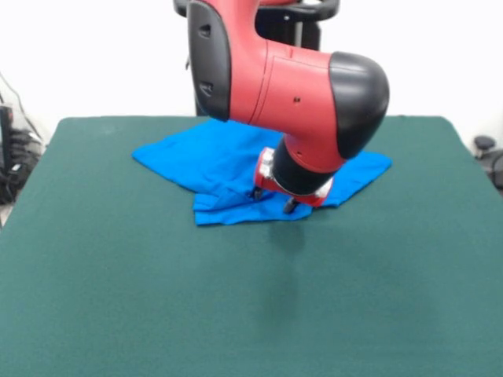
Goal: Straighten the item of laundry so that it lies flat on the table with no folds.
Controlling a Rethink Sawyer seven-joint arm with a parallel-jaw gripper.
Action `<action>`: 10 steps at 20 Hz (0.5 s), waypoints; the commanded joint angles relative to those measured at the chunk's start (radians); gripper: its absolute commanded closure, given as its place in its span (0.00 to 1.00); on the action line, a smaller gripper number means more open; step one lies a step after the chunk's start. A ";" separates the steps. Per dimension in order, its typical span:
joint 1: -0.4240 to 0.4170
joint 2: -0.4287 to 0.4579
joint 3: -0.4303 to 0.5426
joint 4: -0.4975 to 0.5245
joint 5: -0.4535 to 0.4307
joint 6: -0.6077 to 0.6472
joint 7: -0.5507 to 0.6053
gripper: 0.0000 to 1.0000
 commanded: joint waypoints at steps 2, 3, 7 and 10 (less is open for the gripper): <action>0.025 0.018 0.128 -0.062 -0.012 0.097 -0.030 0.00; 0.027 0.013 0.124 -0.061 -0.009 0.103 -0.023 0.00; 0.030 -0.005 0.117 -0.070 0.000 0.142 -0.006 0.00; 0.030 -0.013 0.114 -0.072 0.002 0.158 -0.003 0.00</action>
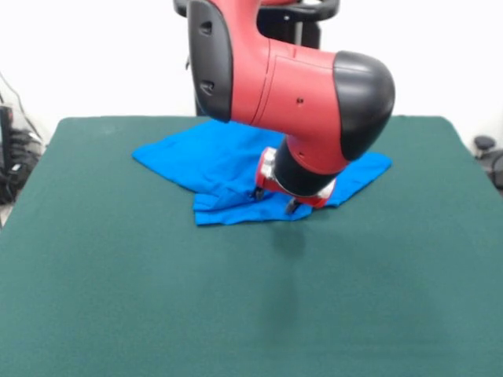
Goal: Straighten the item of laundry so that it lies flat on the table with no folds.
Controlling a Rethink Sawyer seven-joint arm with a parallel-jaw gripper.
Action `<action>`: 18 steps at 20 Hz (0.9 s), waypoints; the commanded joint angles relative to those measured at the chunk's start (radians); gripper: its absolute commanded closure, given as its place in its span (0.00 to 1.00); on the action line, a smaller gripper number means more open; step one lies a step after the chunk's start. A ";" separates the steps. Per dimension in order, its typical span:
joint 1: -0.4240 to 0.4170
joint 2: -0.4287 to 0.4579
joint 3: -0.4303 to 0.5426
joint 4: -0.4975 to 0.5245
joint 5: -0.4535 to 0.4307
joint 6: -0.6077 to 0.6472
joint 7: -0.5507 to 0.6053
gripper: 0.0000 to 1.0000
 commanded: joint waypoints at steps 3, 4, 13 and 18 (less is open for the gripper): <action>0.029 -0.032 0.112 -0.022 0.005 0.117 -0.001 0.00; 0.030 -0.037 0.112 -0.015 0.008 0.117 0.004 0.00; 0.032 -0.058 0.114 0.016 0.004 0.109 0.010 0.00; 0.027 -0.065 0.112 0.036 -0.008 0.094 -0.001 0.00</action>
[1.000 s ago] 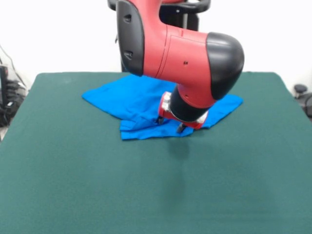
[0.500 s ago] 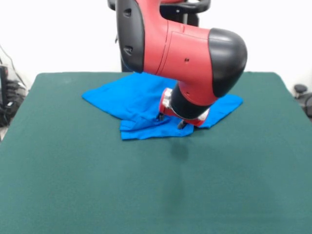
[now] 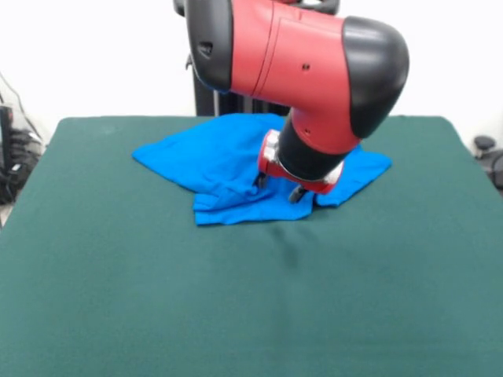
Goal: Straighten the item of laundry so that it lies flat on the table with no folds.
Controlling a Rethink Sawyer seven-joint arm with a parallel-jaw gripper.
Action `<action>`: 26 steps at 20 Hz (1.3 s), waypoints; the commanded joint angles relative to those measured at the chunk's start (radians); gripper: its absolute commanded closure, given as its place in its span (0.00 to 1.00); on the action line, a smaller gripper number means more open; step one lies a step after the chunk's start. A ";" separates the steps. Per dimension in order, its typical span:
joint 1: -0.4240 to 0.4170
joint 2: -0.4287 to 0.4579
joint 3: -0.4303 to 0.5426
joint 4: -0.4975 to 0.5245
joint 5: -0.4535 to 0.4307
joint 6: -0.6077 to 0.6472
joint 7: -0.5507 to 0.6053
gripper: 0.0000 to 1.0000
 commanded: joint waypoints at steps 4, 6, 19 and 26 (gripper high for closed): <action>0.026 0.014 0.108 0.041 -0.031 0.019 -0.020 0.00; 0.024 0.026 0.112 0.039 -0.042 -0.002 -0.030 0.00; -0.002 0.068 0.128 0.058 -0.075 -0.078 -0.063 0.00; -0.027 0.022 0.131 0.132 -0.094 -0.084 -0.083 0.00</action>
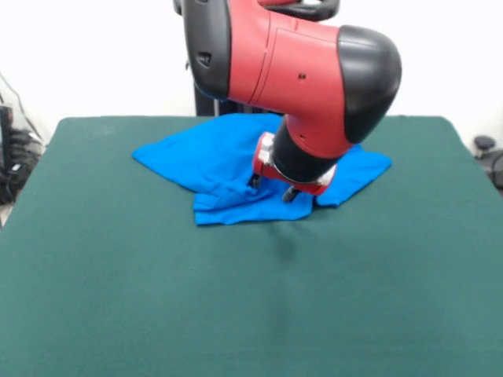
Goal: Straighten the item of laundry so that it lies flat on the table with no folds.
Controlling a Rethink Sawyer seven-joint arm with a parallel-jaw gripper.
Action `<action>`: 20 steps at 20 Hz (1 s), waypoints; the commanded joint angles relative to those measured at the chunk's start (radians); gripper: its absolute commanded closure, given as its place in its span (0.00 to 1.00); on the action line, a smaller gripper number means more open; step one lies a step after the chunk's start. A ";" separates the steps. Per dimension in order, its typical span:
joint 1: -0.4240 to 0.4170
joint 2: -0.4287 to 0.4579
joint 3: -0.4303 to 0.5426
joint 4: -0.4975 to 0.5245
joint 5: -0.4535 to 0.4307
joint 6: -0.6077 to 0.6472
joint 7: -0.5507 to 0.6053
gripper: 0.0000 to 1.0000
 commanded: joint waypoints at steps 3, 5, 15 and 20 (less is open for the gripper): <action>-0.029 -0.009 0.116 0.143 -0.064 -0.077 -0.112 0.00; -0.037 -0.016 0.121 0.174 -0.070 -0.108 -0.112 0.00; -0.052 -0.019 0.140 0.194 -0.105 -0.142 -0.084 0.00; -0.035 -0.010 0.133 0.184 -0.119 -0.165 -0.031 0.00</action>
